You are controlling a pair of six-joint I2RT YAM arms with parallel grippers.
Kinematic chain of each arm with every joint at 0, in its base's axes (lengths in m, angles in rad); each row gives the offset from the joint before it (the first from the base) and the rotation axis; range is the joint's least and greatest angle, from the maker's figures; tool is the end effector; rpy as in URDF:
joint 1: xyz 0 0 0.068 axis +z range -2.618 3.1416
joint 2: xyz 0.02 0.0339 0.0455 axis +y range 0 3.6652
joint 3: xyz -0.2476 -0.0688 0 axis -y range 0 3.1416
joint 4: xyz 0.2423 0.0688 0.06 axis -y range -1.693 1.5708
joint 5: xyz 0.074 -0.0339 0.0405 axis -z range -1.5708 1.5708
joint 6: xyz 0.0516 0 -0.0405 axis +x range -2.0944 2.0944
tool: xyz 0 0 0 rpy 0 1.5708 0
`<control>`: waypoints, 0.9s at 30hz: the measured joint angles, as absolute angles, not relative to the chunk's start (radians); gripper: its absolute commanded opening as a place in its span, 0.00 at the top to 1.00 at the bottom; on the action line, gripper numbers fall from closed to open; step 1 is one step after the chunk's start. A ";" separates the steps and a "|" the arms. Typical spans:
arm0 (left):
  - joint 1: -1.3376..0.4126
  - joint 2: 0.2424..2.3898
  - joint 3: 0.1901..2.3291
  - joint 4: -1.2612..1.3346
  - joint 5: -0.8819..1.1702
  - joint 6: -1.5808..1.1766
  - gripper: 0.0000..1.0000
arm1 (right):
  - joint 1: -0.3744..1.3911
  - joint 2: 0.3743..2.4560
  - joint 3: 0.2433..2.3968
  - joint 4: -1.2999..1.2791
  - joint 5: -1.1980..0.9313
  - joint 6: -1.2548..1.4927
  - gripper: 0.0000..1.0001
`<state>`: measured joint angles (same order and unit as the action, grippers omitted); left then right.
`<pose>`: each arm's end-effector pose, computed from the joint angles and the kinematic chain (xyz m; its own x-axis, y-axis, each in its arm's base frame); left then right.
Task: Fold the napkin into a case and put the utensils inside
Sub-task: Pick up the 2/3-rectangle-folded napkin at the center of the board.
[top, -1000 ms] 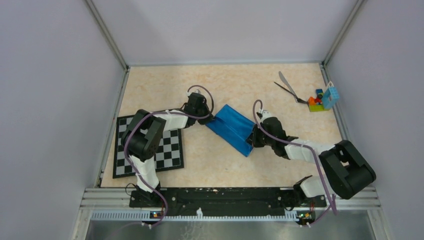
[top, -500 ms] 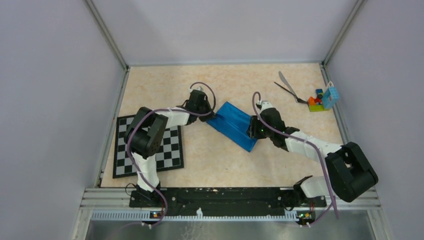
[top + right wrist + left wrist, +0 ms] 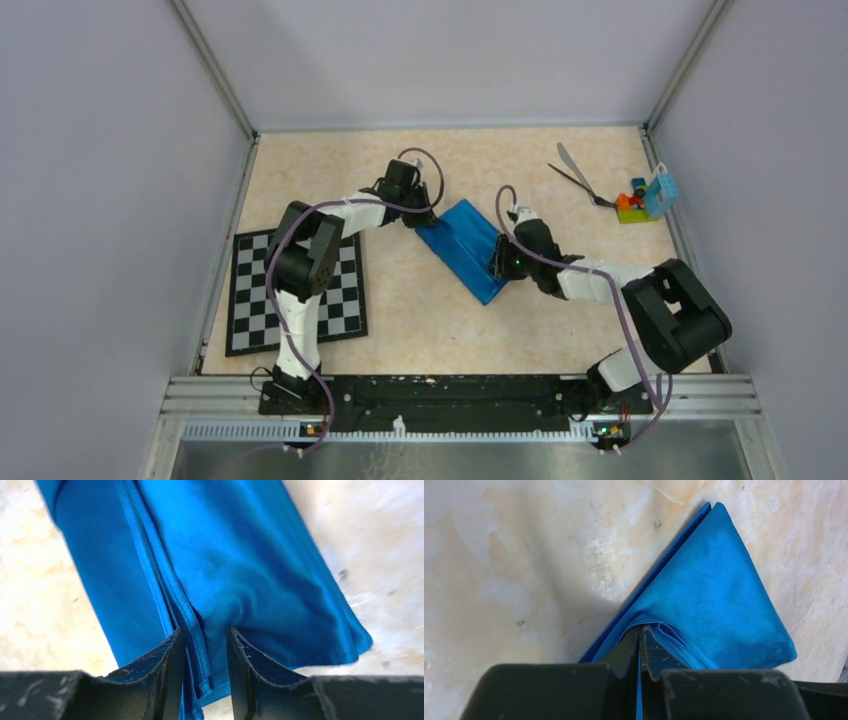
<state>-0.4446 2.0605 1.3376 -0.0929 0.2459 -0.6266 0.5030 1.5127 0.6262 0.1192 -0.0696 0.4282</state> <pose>0.3944 -0.2018 0.1264 -0.8655 -0.2177 -0.4511 0.0744 0.8348 -0.5455 0.2573 0.1456 0.1238 -0.7712 0.0485 -0.6348 -0.2248 0.9121 0.3428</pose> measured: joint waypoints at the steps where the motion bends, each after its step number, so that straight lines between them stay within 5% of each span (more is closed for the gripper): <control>1: -0.444 2.069 1.352 -0.101 0.258 -0.615 0.94 | 0.517 1.505 0.603 0.154 -0.059 0.452 0.66; 5: -0.439 2.103 1.402 -0.128 0.321 -0.585 0.91 | 0.620 1.454 0.509 0.246 -0.073 0.590 0.66; 7: -0.439 2.113 1.415 -0.137 0.353 -0.577 0.88 | 0.685 1.378 0.445 0.234 -0.091 0.661 0.58; 11: -0.440 2.114 1.422 -0.164 0.401 -0.563 0.64 | 0.719 1.199 0.429 0.101 -0.115 0.690 0.48; 16: -0.454 2.052 1.413 -0.236 0.426 -0.536 0.28 | 0.626 1.115 0.514 0.032 -0.150 0.599 0.52; 20: -0.498 1.911 1.359 -0.278 0.424 -0.527 0.28 | 0.552 1.189 0.546 0.041 -0.220 0.548 0.73; 23: -0.562 1.773 1.282 -0.277 0.404 -0.533 0.40 | 0.528 1.270 0.546 0.067 -0.252 0.528 0.91; 27: -0.646 1.643 1.163 -0.269 0.371 -0.557 0.53 | 0.527 1.378 0.542 0.119 -0.279 0.523 0.98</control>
<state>-0.6456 1.6432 1.1629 -0.2687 0.3710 -0.5568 0.5270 1.3777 0.5419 0.1188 -0.2787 0.5228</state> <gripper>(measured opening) 0.538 0.068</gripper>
